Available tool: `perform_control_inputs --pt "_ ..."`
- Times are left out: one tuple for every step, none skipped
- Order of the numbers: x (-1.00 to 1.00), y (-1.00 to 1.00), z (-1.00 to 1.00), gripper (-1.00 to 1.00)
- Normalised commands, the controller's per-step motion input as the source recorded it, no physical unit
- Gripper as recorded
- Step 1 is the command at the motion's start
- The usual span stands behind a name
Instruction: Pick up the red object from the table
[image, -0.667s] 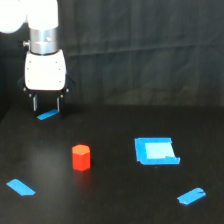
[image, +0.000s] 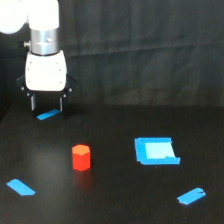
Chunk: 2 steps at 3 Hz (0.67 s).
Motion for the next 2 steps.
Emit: perform_control_inputs --pt "0.80 -0.48 -0.01 1.00" --pt "0.83 -0.64 -0.05 0.96"
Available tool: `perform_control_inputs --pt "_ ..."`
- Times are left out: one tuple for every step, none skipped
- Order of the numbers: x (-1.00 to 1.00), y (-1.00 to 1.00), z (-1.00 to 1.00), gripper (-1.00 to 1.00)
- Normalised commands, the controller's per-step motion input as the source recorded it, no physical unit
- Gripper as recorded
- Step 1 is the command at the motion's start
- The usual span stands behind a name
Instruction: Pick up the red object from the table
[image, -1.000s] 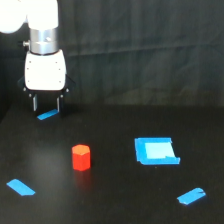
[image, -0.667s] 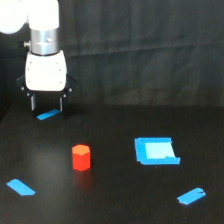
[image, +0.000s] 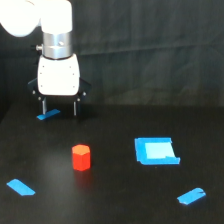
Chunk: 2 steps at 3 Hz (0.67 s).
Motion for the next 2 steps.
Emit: perform_control_inputs --pt "0.74 -0.86 0.13 1.00" --pt "0.56 -0.80 0.12 1.00"
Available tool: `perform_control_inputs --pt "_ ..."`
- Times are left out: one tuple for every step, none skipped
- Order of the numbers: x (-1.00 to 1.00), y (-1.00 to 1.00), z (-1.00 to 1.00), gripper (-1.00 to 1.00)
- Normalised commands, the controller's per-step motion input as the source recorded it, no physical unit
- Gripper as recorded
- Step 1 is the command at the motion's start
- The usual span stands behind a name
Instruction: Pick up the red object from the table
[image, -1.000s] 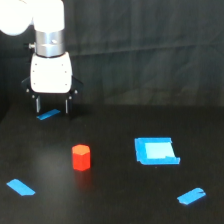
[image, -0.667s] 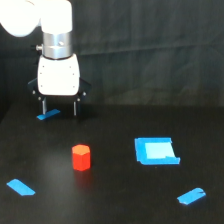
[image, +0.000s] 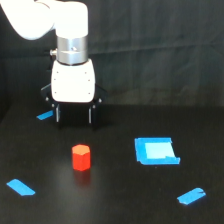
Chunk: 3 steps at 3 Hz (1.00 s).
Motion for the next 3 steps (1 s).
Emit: perform_control_inputs --pt "0.42 -0.95 0.29 0.92" --pt "0.20 -0.90 0.17 1.00" --pt "0.09 -0.96 0.15 1.00"
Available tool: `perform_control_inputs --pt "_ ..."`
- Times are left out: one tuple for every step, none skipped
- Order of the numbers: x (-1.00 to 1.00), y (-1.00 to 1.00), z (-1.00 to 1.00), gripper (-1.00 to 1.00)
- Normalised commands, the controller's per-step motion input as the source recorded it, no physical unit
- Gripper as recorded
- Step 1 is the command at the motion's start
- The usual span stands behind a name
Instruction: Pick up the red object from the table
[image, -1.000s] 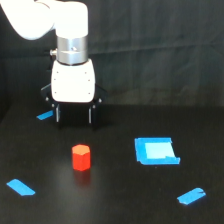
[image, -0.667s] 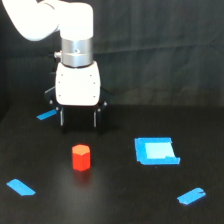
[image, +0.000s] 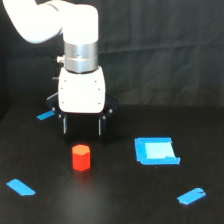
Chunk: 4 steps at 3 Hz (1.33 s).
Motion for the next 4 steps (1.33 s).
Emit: perform_control_inputs --pt "-0.01 -0.88 0.09 0.97" --pt "0.16 -0.90 -0.05 1.00" --pt "0.05 -0.81 -0.08 1.00" --pt "0.03 -0.36 -0.17 0.52"
